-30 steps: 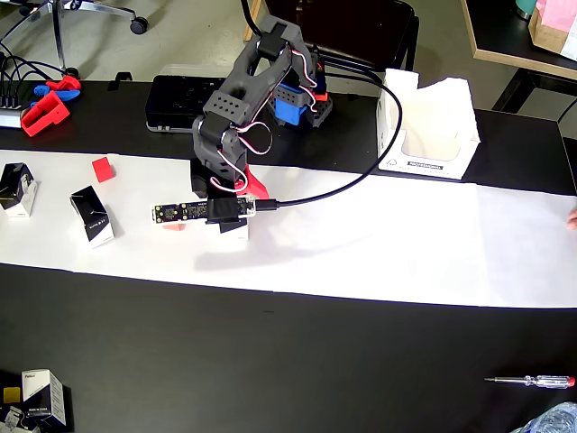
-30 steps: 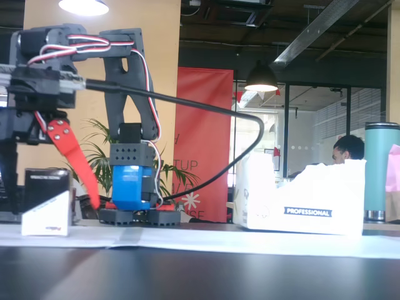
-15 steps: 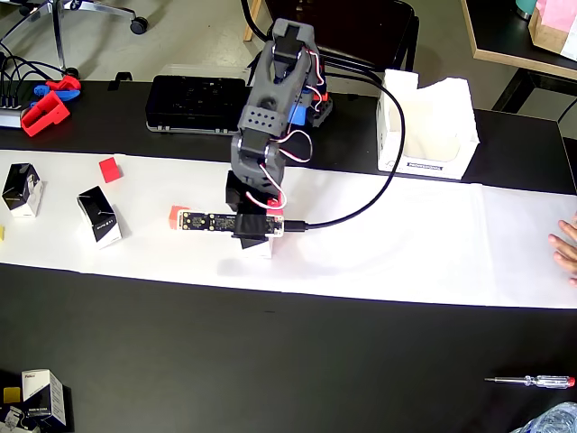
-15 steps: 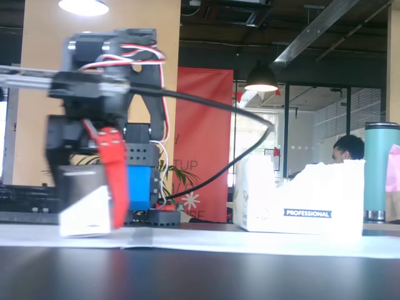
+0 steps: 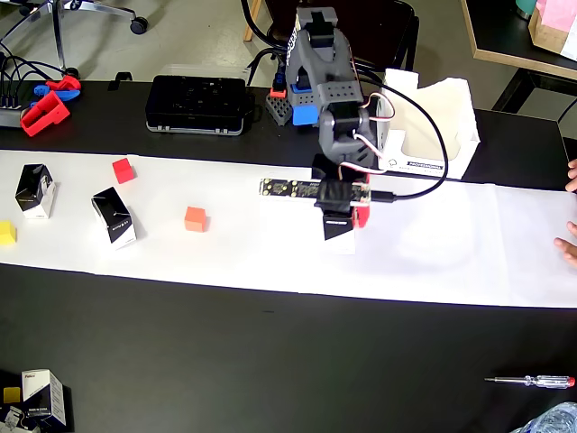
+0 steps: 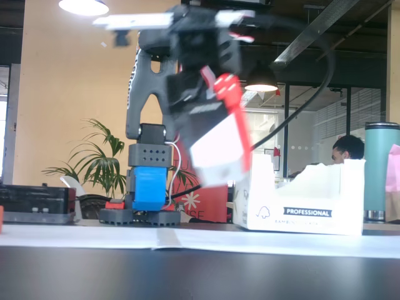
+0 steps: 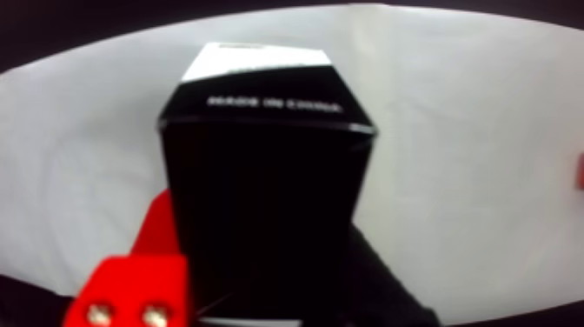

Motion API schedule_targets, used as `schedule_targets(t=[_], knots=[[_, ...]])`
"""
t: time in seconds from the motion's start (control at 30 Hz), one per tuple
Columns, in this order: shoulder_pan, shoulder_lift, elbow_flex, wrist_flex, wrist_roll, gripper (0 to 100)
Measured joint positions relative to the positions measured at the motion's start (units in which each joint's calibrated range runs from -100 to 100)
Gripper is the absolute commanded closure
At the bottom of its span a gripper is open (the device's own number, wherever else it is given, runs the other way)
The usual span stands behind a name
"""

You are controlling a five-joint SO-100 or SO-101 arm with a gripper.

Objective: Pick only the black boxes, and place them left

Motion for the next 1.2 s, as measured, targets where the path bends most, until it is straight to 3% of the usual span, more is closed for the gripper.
schedule_targets(t=[0.4, 0.67, 1.2], knots=[[-21.6, -20.9, 0.0, 0.2, -9.9, 89], [-39.4, -30.6, 0.0, 9.0, -13.7, 89], [-63.9, -26.2, 0.0, 25.2, -28.0, 89]])
